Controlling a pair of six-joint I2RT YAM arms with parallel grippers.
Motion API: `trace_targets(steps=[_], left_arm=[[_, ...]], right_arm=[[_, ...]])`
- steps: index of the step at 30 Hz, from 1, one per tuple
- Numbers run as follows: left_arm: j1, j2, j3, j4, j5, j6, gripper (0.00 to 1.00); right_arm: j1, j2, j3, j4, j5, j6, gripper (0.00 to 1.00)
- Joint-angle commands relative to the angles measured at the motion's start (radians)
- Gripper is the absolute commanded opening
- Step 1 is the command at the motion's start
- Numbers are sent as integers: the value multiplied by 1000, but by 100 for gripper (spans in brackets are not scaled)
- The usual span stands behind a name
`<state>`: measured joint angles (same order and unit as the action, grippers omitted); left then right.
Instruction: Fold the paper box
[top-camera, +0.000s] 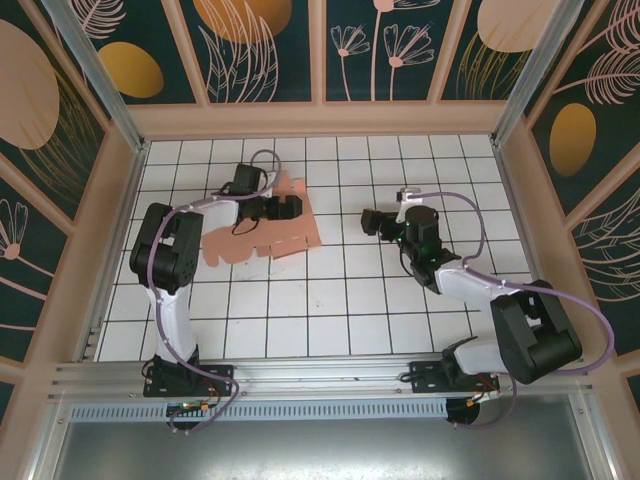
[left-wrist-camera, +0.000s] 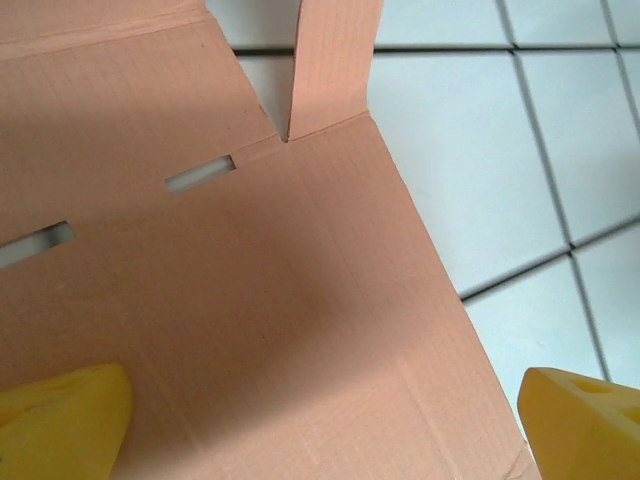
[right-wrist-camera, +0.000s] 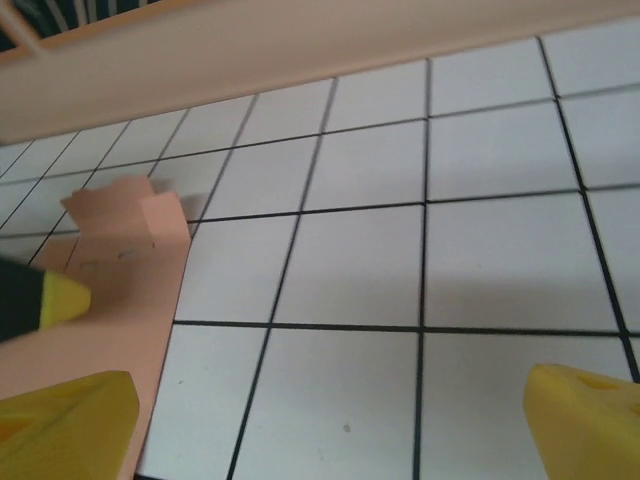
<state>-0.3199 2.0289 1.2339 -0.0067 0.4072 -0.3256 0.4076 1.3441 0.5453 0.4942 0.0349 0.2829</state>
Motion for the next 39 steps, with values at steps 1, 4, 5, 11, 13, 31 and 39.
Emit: trace_targets(steps=[1, 4, 5, 11, 13, 31, 39], left_arm=[[-71, 44, -82, -105, 76, -74, 99], [-129, 14, -121, -64, 41, -156, 99], [-151, 3, -134, -40, 43, -189, 99], [-271, -9, -85, -34, 1, -253, 99], [-280, -33, -79, -24, -13, -257, 99], [-228, -224, -255, -7, -230, -253, 41], [-226, -142, -305, -26, -299, -241, 11]], right_arm=[[-42, 22, 33, -54, -96, 141, 99], [-59, 17, 36, -101, -98, 127, 99], [-70, 14, 33, -109, -103, 131, 99], [-95, 12, 11, -86, -154, 174, 99], [-96, 13, 4, -78, -157, 187, 99], [-98, 55, 31, -121, -300, 252, 98], [-97, 140, 60, -145, -413, 284, 98]])
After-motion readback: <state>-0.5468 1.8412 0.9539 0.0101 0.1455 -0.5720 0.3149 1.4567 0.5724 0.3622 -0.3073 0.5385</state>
